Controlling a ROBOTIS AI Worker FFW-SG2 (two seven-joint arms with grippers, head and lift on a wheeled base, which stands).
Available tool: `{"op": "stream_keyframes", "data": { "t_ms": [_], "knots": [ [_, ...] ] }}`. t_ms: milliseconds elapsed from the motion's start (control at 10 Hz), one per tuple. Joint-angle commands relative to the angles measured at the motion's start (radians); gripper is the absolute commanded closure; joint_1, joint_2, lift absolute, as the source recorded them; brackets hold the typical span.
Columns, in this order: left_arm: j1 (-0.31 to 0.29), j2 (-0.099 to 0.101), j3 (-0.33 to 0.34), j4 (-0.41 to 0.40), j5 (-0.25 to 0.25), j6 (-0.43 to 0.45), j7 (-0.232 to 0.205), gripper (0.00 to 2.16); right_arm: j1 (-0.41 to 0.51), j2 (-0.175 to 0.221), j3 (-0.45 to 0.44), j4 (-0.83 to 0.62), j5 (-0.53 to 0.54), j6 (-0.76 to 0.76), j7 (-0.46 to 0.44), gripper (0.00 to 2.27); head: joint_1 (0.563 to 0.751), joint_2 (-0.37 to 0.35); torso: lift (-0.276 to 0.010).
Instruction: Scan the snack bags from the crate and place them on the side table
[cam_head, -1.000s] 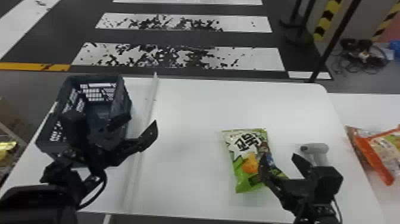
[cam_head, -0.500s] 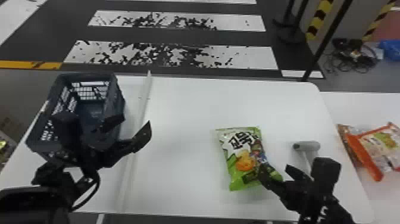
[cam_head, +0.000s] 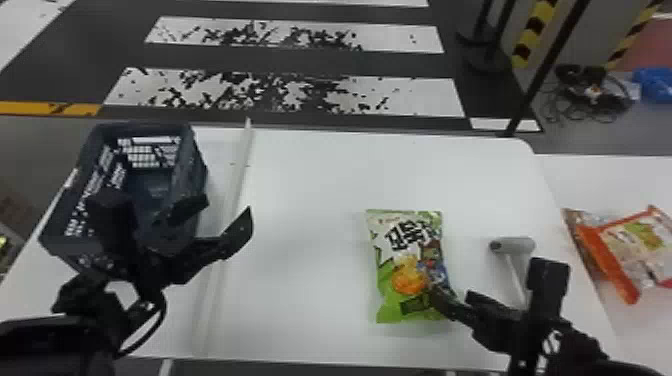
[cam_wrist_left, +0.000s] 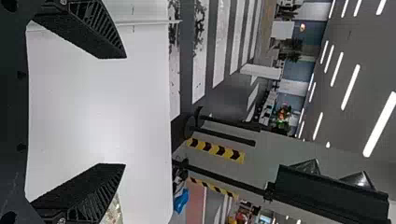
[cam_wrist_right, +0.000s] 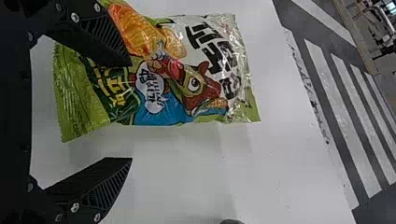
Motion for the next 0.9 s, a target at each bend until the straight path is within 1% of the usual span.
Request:
{"op": "stream_keyframes", "data": {
  "t_ms": [0, 100, 200, 300, 500, 600, 700, 800],
  "knots": [
    [0.001, 0.0, -0.001, -0.001, 0.0, 0.0, 0.0, 0.04, -0.019, 0.0, -0.023, 0.024, -0.025, 0.041, 0.039, 0.41, 0.695, -0.031, -0.05],
    [0.001, 0.0, -0.001, -0.001, 0.0, 0.0, 0.0, 0.04, -0.031, 0.0, -0.047, 0.038, -0.05, 0.078, 0.091, 0.87, 0.695, -0.029, -0.05],
    [0.003, 0.0, -0.002, -0.001, 0.0, 0.0, 0.0, 0.04, -0.041, 0.0, -0.072, 0.045, -0.084, 0.108, 0.117, 1.79, 0.695, -0.023, -0.05],
    [0.003, 0.0, -0.002, -0.001, 0.0, 0.0, 0.0, 0.04, -0.041, 0.001, -0.087, 0.039, -0.108, 0.127, 0.124, 2.26, 0.695, -0.021, -0.05],
    [0.004, 0.0, -0.001, -0.001, 0.0, 0.0, 0.0, 0.04, -0.027, 0.009, -0.133, -0.005, -0.165, 0.124, 0.163, 2.26, 0.695, -0.025, -0.05],
    [0.006, 0.0, -0.001, -0.003, 0.0, 0.0, 0.0, 0.04, -0.019, 0.009, -0.136, -0.056, -0.156, 0.121, 0.158, 2.26, 0.695, -0.027, -0.05],
    [0.006, 0.0, -0.001, -0.006, 0.0, 0.0, 0.0, 0.04, -0.013, 0.009, -0.135, -0.116, -0.127, 0.111, 0.143, 2.26, 0.695, -0.029, -0.05],
    [0.006, 0.0, -0.001, -0.011, 0.0, 0.0, 0.001, 0.04, -0.013, 0.009, -0.113, -0.186, -0.045, 0.099, 0.108, 2.26, 0.695, -0.035, -0.05]
  ]
}}
